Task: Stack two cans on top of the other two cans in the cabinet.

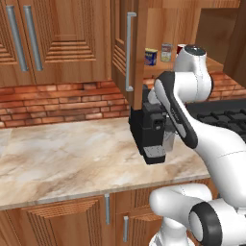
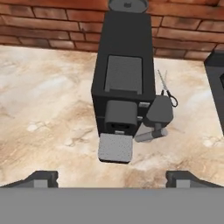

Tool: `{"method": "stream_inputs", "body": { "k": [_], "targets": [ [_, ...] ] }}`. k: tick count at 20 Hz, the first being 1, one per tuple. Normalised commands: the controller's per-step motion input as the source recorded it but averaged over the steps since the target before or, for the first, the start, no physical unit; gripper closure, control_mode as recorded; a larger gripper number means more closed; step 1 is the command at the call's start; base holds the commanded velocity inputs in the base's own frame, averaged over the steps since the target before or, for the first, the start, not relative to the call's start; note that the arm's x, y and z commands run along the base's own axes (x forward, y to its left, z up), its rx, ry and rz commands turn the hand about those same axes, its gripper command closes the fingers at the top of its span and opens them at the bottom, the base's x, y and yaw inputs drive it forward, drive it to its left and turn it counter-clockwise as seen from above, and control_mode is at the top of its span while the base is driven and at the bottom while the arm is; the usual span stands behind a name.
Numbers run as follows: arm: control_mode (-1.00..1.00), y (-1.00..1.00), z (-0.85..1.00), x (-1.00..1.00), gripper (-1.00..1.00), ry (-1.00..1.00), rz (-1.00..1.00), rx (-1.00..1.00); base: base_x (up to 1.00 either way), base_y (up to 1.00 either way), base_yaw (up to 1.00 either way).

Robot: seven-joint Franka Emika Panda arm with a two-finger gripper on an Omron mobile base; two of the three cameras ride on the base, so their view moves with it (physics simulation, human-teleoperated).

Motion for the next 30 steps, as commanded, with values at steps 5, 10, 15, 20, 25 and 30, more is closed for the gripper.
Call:
{"method": "stream_inputs", "body": {
  "k": [5, 10, 15, 20, 25, 30],
  "targets": [
    [-1.00, 0.00, 0.28, 0.00, -1.00, -0.21, 0.00, 0.00, 0.00, 0.00, 0.00],
    [-1.00, -0.01, 0.26, 0.00, -1.00, -0.16, 0.00, 0.00, 0.00, 0.00, 0.00],
    [-1.00, -0.01, 0.21, 0.00, -1.00, -0.09, 0.00, 0.00, 0.00, 0.00, 0.00],
    [-1.00, -0.04, 0.31, 0.00, -1.00, -0.02, 0.00, 0.00, 0.00, 0.00, 0.00],
    [-1.00, -0.14, 0.24, 0.00, -1.00, 0.00, -0.01, 0.00, 0.00, 0.00, 0.00],
    [-1.00, -0.19, 0.15, 0.00, -1.00, 0.00, 0.00, 0.00, 0.00, 0.00, 0.00]
  ]
}}
